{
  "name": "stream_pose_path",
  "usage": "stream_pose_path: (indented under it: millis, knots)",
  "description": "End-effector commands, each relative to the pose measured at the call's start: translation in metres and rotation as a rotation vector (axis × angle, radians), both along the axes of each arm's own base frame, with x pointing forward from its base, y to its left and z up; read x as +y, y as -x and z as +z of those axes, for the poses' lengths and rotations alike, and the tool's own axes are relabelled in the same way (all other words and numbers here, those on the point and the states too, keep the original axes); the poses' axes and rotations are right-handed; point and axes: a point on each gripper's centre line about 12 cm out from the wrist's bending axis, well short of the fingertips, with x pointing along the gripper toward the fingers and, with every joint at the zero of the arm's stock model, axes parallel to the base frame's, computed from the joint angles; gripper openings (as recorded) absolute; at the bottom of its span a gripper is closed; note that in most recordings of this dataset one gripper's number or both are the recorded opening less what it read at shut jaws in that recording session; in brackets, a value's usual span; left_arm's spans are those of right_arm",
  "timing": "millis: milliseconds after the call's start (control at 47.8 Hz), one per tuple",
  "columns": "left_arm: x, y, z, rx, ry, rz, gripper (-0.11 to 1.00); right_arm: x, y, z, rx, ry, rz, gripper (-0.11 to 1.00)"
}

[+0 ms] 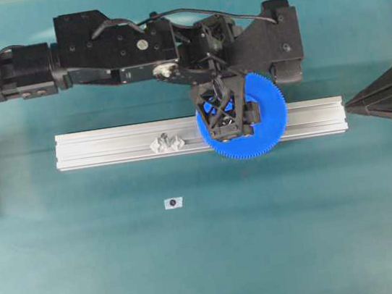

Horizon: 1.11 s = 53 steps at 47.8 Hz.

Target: Insert the large gear onto the shaft.

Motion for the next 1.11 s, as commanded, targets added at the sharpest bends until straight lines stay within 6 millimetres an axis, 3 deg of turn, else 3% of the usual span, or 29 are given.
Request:
stream_pose_path:
  millis: [0, 1087]
  knots:
    - [-0.0022, 0.0060, 0.0271, -0.060, -0.005, -0.002, 0.89, -0.0004, -0.0017, 0.0034, -0.009, -0.007, -0.005, 0.11]
    - [-0.0053, 0.0068, 0.0204, -0.022, 0.001, -0.004, 0.92, -0.0004, -0.0017, 0.0037, -0.008, -0.007, -0.005, 0.11]
